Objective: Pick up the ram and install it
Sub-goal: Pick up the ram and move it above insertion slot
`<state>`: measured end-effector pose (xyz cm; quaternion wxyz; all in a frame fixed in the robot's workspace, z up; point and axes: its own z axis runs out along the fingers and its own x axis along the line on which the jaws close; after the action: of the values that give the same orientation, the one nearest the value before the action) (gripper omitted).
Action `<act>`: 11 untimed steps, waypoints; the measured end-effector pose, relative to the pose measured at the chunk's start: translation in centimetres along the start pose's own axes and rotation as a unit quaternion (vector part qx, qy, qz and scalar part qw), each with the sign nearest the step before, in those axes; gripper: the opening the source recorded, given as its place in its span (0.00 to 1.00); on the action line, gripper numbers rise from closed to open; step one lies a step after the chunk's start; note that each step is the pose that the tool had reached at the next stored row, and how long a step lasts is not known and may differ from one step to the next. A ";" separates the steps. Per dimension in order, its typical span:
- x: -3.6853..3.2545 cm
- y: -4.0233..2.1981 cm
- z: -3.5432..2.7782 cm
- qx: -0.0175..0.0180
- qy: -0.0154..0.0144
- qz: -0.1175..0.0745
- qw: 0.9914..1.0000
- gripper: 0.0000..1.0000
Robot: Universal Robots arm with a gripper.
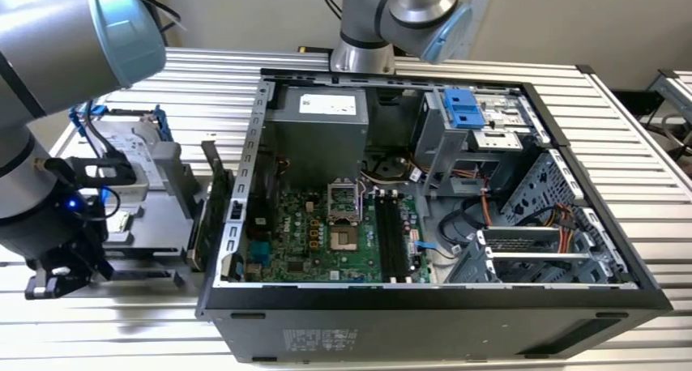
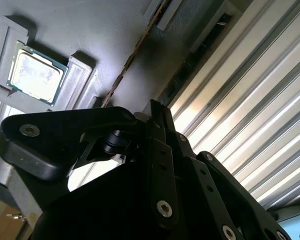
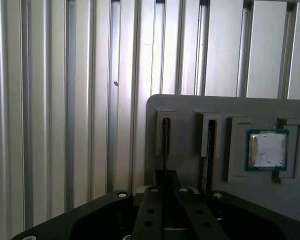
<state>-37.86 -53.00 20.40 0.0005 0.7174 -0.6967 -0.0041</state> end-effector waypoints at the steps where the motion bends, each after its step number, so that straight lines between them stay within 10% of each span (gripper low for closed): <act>1: 0.00 0.00 -0.12 0.000 0.000 0.000 1.000 0.00; 11: 0.00 0.01 -0.96 0.000 0.000 0.001 1.000 0.00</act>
<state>-37.86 -53.00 21.37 0.0005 0.7164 -0.6977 -0.0040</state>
